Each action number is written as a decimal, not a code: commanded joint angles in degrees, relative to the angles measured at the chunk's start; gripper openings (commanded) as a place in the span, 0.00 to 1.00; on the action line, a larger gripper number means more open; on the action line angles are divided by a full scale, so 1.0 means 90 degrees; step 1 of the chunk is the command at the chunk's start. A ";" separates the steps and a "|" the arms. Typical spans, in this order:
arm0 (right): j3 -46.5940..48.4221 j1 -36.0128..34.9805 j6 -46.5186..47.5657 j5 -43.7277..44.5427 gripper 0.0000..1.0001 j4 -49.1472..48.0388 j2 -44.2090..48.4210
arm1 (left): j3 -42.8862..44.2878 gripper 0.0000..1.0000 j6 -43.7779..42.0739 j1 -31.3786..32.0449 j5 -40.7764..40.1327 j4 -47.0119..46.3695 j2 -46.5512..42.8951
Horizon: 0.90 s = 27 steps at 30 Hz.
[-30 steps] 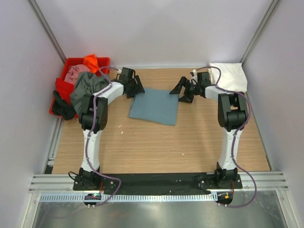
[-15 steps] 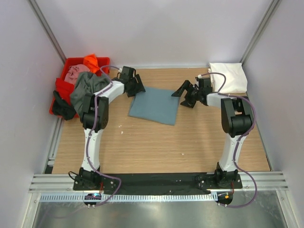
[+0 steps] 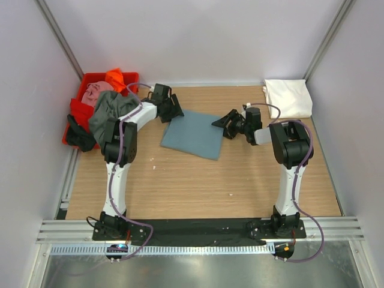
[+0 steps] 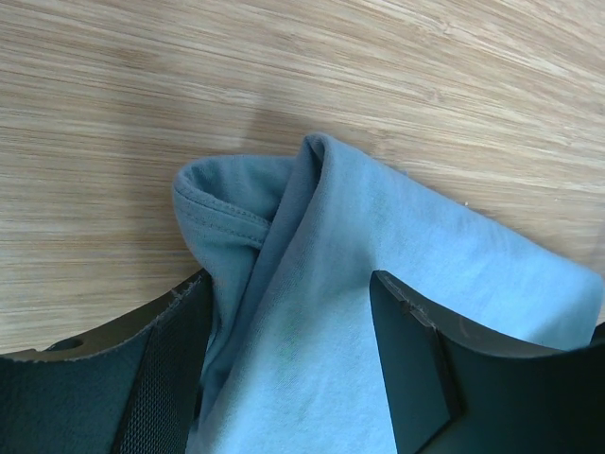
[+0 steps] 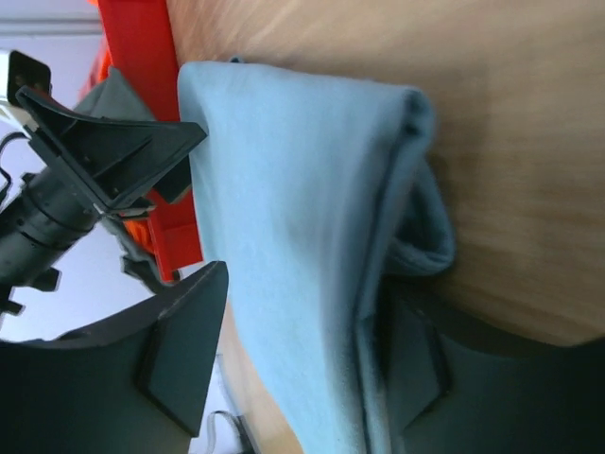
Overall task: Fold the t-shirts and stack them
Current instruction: Neatly place the folded tshirt to the corner
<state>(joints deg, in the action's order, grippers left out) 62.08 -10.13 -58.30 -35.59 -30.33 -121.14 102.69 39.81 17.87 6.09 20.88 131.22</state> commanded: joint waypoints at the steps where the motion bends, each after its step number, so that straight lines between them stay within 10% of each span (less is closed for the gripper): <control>1: -0.0482 -0.0115 -0.0328 0.0156 0.58 -0.0038 -0.0154 | -0.0190 0.68 -0.0019 0.0085 0.0242 0.0580 0.0059; 8: -0.0483 -0.0076 -0.0387 0.0049 0.02 -0.0293 0.0257 | -0.0219 0.79 -0.0097 0.0163 0.0281 0.0921 -0.0447; 16: 0.1975 0.0519 0.2266 0.0154 0.02 0.4131 0.0424 | -0.0189 0.94 -0.0497 0.0192 -0.0628 0.3157 -0.1892; 27: 0.7175 0.1047 0.5032 0.1473 0.01 0.8894 -0.1011 | -0.3645 0.97 -0.1240 0.0241 -0.0384 0.3587 -0.5642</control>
<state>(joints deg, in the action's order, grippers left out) 114.04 -1.67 -23.68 -28.53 32.01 -126.10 75.07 31.86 19.88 1.98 49.34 85.32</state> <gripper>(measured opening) 0.094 0.972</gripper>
